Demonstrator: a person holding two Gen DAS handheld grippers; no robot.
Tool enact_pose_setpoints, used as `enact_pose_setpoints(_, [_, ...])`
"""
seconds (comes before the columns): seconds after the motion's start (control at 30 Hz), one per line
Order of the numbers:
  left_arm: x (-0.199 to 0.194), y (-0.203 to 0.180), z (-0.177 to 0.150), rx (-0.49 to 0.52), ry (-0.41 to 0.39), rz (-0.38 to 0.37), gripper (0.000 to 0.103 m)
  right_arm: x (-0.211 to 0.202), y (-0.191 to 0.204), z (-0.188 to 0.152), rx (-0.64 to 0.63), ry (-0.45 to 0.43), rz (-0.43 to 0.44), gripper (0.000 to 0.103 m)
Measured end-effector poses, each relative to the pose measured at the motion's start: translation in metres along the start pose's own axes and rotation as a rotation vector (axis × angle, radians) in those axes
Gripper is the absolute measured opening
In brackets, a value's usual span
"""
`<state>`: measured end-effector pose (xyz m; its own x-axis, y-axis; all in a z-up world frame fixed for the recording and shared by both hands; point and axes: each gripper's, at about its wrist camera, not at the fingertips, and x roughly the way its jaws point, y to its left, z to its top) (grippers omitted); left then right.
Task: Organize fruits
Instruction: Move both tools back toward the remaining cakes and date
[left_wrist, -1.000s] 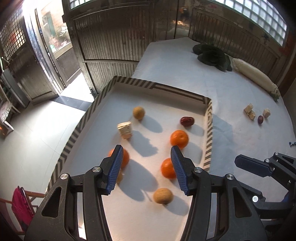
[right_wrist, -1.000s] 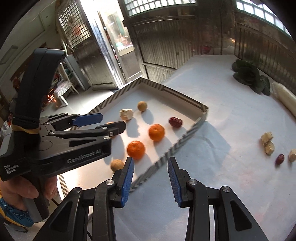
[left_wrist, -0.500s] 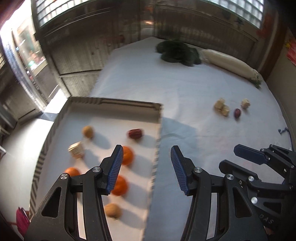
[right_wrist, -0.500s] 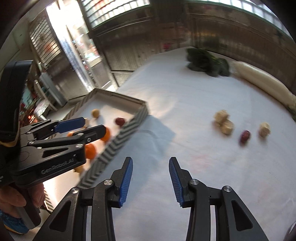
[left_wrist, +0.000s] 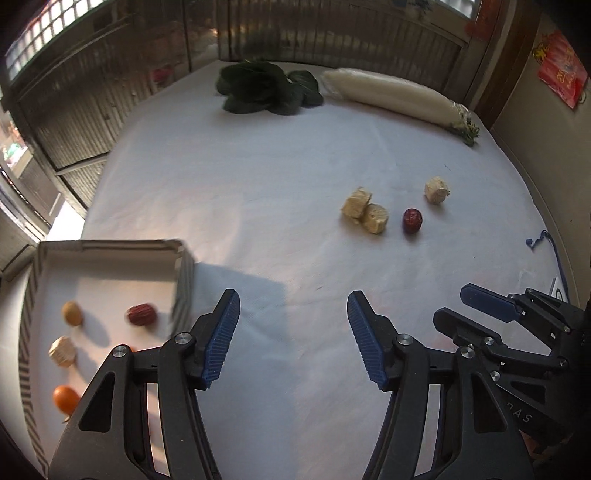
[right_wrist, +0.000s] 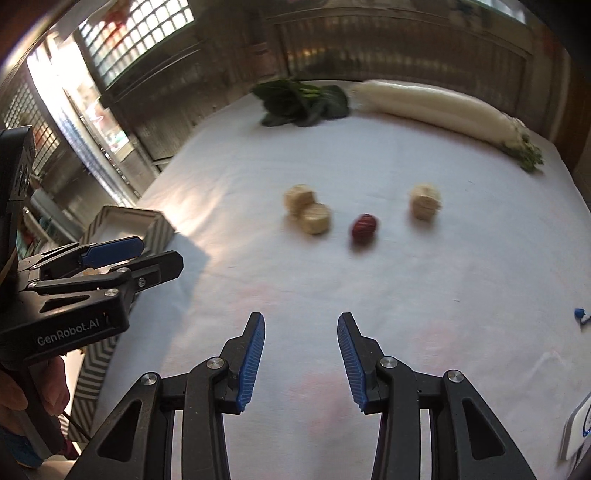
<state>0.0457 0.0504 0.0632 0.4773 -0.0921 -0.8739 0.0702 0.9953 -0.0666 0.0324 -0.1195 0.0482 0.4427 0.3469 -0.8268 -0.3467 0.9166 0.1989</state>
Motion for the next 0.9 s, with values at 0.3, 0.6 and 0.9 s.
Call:
enact_pose_setpoints(0.3, [0.023, -0.014, 0.023, 0.035, 0.022, 0.006, 0.061, 0.018, -0.037, 0.025, 0.048, -0.011, -0.006, 0.039])
enact_pose_setpoints(0.6, [0.057, -0.025, 0.053, 0.065, 0.044, 0.011, 0.061, 0.029, -0.04, 0.044, 0.025, -0.018, 0.005, 0.04])
enact_pose_setpoints(0.9, [0.085, -0.028, 0.079, 0.061, 0.077, 0.008, 0.061, 0.032, -0.051, 0.05, 0.05, -0.019, 0.0, 0.039])
